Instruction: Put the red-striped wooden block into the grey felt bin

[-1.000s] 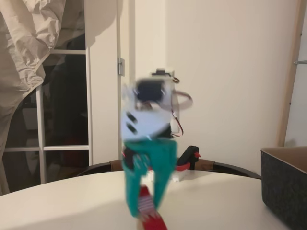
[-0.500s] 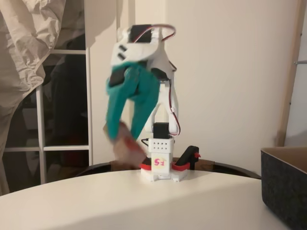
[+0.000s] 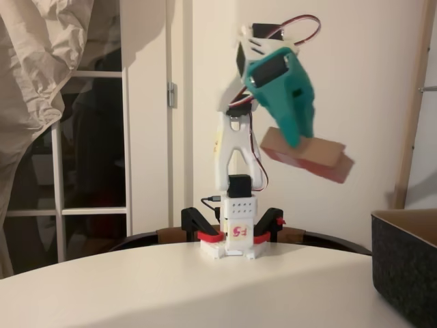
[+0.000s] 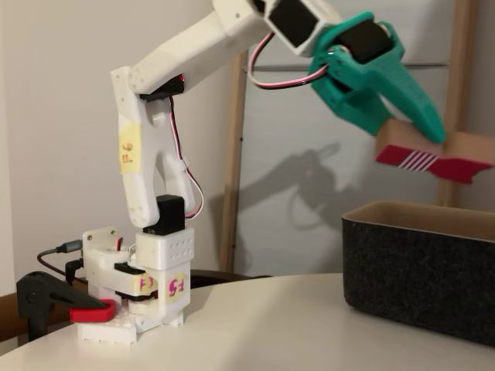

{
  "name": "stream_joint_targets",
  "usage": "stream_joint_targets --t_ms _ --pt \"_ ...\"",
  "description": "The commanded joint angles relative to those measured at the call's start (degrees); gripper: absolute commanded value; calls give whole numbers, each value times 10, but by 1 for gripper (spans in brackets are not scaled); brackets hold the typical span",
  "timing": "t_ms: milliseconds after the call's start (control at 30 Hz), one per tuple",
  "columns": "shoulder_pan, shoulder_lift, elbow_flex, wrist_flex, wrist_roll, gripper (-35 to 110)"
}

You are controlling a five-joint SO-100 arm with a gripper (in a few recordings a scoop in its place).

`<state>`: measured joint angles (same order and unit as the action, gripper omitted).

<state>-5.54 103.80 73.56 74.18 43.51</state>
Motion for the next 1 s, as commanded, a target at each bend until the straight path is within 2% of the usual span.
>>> stream_joint_targets --t_ms 0,567,967 --pt "-63 21 -4 -18 -40 0" --pt "-252 -110 -3 -107 -251 0" --pt "-265 -235 -4 -212 -317 0"
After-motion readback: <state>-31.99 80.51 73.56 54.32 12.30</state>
